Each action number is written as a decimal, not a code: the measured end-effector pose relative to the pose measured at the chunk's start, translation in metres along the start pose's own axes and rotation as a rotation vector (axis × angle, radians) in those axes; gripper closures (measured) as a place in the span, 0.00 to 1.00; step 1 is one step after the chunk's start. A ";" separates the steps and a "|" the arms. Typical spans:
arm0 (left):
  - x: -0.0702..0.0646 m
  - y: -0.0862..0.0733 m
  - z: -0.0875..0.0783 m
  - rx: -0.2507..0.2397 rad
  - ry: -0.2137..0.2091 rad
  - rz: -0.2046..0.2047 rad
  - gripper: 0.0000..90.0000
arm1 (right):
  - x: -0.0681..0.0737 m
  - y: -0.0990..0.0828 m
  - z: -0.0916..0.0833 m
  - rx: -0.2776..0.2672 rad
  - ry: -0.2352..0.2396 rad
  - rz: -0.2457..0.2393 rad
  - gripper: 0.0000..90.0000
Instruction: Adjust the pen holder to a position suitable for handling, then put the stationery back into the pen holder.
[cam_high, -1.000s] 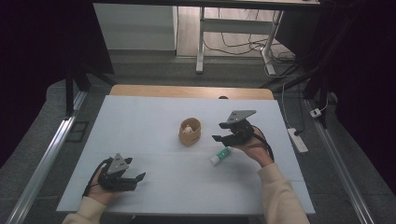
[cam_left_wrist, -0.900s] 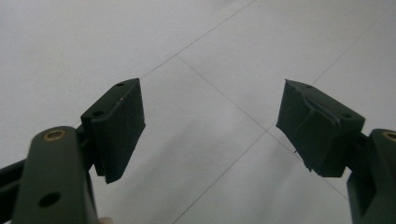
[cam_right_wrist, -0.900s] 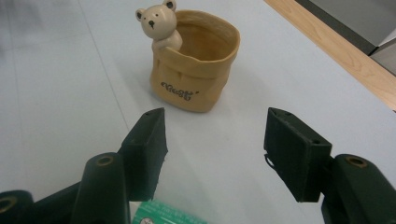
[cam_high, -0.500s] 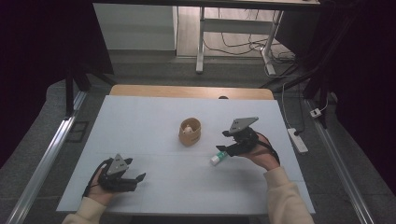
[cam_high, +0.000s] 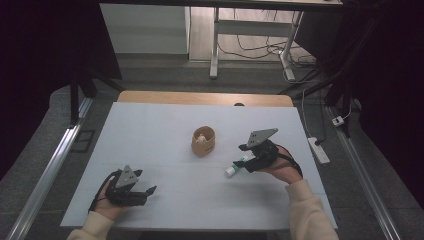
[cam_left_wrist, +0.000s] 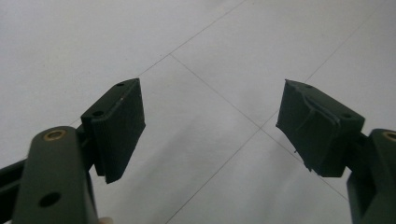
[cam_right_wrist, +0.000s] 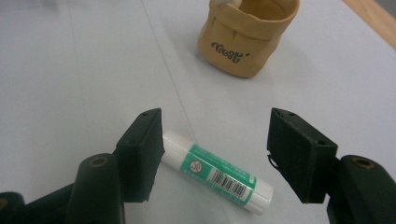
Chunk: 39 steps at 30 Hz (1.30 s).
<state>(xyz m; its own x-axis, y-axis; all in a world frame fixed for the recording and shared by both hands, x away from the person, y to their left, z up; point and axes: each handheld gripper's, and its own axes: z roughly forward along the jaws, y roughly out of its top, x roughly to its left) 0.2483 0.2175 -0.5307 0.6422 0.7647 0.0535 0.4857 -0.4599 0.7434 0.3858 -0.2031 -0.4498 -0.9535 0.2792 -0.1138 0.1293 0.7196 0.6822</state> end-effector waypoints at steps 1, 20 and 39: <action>0.000 0.000 0.000 0.000 0.000 0.000 0.25 | 0.000 0.000 0.000 0.002 0.006 -0.002 0.40; 0.000 0.000 -0.001 -0.005 0.002 0.002 0.25 | 0.014 0.005 0.019 0.107 0.073 -0.092 0.39; -0.001 0.000 0.000 0.004 0.000 0.007 0.25 | 0.021 0.005 0.038 0.170 0.111 -0.178 0.39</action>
<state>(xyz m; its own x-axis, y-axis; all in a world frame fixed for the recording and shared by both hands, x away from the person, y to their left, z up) 0.2475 0.2170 -0.5305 0.6454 0.7616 0.0587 0.4836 -0.4669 0.7404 0.3767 -0.1693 -0.4767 -0.9882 0.0739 -0.1344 -0.0080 0.8501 0.5265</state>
